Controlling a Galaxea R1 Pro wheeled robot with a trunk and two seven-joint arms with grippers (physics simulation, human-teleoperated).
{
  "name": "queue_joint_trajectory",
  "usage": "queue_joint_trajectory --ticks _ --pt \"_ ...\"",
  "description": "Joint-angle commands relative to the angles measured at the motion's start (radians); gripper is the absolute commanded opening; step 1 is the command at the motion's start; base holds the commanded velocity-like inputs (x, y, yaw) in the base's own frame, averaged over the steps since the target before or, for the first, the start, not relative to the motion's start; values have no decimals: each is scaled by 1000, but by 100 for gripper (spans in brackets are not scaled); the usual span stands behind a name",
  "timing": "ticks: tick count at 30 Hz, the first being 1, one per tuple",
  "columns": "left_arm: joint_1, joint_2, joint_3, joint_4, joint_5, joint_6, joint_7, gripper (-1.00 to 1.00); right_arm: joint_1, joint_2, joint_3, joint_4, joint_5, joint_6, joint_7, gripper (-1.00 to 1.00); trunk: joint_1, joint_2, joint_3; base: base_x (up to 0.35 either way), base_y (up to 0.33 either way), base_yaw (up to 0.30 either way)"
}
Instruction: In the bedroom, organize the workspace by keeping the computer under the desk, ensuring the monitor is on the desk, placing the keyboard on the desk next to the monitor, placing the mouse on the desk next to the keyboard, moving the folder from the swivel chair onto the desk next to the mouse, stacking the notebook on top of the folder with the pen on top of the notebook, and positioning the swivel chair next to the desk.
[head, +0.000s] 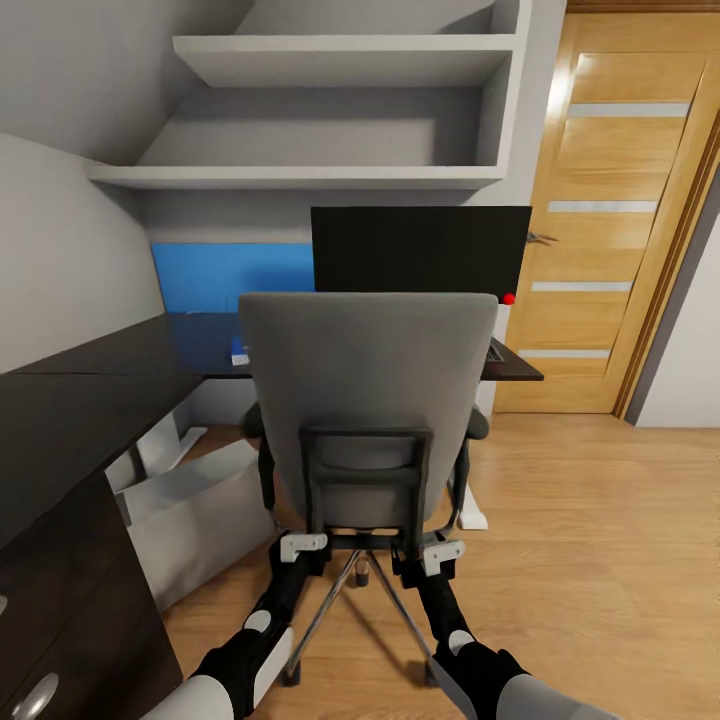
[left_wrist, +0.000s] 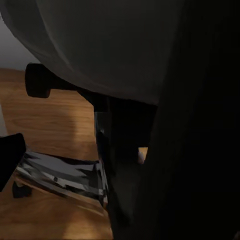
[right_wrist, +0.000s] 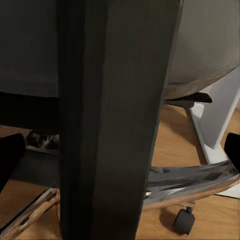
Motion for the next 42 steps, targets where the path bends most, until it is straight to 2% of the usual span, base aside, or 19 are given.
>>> queue_joint_trajectory --ticks 1,9,32,42 --pt "-1 0 -1 0 3 -3 -9 100 -1 0 9 1 -7 -3 -5 100 0 0 -1 -3 -1 0" --pt "-1 0 -2 5 2 4 -42 100 -1 0 9 1 -7 -3 -4 100 0 0 -1 0 0 0" --pt "-1 0 0 16 3 8 -36 100 -1 0 9 2 -7 -3 -4 100 0 0 -1 -60 -22 0" --pt "-1 0 0 16 3 8 -36 100 0 0 9 11 -7 -3 -4 100 0 0 -1 -240 0 0"
